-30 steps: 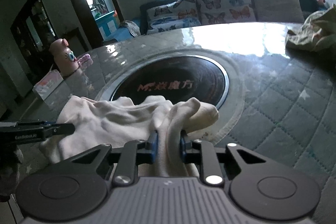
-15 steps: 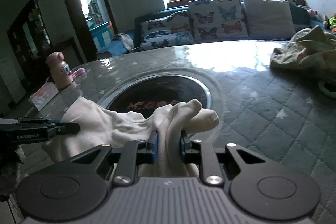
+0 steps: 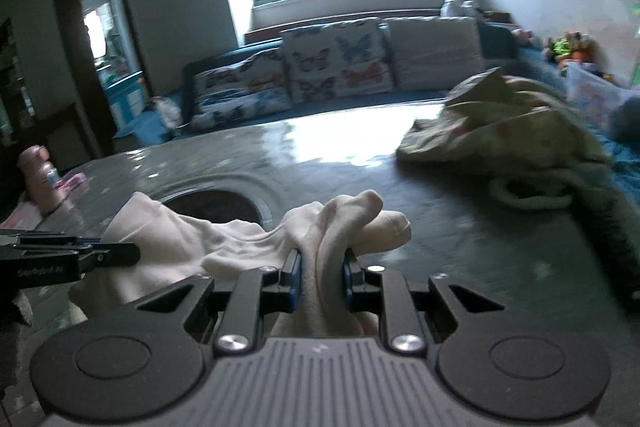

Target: Fold clothes

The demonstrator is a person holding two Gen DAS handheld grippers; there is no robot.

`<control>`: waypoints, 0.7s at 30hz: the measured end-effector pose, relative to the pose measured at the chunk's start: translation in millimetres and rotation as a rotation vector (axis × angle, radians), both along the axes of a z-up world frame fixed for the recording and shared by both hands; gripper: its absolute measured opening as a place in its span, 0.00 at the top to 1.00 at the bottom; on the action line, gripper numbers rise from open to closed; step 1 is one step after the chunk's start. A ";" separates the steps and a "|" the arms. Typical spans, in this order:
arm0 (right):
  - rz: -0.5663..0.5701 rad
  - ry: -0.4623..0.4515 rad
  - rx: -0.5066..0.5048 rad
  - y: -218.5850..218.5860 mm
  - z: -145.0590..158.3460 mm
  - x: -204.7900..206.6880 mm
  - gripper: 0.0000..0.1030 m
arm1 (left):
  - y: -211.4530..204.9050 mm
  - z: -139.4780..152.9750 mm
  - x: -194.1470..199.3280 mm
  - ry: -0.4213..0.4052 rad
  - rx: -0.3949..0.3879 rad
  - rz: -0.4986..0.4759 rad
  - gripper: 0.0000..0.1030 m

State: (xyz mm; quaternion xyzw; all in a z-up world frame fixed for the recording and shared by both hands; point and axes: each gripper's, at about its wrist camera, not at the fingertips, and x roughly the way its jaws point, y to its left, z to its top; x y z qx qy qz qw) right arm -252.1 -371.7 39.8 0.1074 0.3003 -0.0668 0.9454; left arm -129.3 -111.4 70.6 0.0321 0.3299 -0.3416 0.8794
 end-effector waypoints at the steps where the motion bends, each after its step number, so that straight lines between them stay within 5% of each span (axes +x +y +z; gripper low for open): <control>1: -0.012 0.001 -0.005 -5.7 0.3 -0.9 0.82 | -7.6 0.0 0.9 0.001 0.000 -0.008 0.84; 21: -0.169 0.035 -0.087 -82.4 -8.6 -20.0 0.82 | -108.2 -3.7 1.4 0.016 0.008 -0.112 0.84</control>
